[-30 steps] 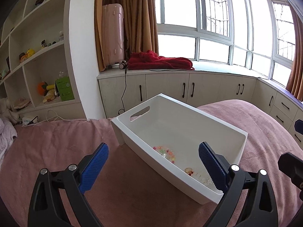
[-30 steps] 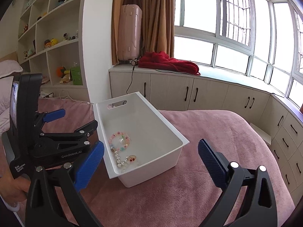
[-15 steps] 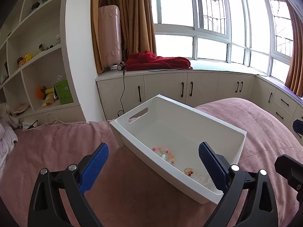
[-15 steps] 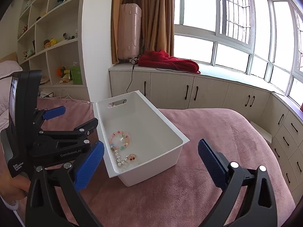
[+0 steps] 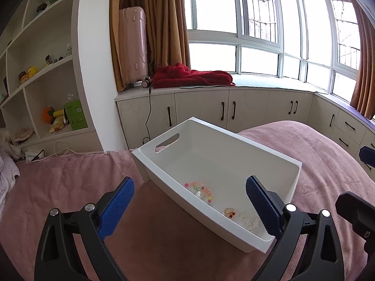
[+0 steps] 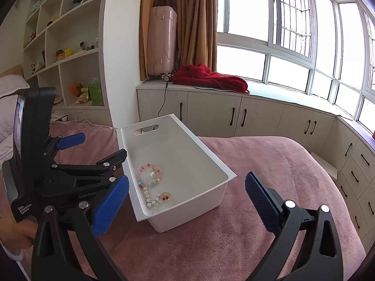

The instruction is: Organize jewelry

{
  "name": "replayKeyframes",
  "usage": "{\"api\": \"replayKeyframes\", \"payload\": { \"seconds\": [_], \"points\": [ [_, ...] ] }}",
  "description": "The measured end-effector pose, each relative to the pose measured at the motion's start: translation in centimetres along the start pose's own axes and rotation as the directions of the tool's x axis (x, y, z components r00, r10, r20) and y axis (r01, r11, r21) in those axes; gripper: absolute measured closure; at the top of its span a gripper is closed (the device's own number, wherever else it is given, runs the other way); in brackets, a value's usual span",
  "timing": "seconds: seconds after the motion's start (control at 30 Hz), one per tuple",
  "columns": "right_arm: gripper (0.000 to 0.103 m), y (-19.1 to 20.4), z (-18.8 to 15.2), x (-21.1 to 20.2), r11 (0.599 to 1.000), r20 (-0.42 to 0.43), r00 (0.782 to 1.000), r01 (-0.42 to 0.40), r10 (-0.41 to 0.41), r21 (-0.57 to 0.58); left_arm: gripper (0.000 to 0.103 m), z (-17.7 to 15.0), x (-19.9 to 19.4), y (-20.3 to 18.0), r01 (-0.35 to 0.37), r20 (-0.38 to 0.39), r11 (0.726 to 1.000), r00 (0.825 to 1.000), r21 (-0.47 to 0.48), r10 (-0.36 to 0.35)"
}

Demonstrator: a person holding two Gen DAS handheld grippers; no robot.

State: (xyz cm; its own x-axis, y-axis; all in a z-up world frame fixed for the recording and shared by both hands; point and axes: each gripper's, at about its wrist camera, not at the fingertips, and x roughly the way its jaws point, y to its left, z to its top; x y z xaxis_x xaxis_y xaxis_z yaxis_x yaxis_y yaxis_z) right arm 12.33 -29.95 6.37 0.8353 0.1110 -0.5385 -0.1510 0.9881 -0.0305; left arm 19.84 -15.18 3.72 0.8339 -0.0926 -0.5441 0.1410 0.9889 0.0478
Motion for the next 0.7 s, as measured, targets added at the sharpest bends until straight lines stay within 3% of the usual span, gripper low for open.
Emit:
{"api": "replayKeyframes", "payload": {
  "seconds": [0.7],
  "points": [
    [0.005,0.28,-0.06,-0.21,1.0,0.014,1.0,-0.004,0.004,-0.009,0.006,-0.05,0.13,0.15,0.005,-0.003,1.0,1.0,-0.015,-0.005]
  ]
}}
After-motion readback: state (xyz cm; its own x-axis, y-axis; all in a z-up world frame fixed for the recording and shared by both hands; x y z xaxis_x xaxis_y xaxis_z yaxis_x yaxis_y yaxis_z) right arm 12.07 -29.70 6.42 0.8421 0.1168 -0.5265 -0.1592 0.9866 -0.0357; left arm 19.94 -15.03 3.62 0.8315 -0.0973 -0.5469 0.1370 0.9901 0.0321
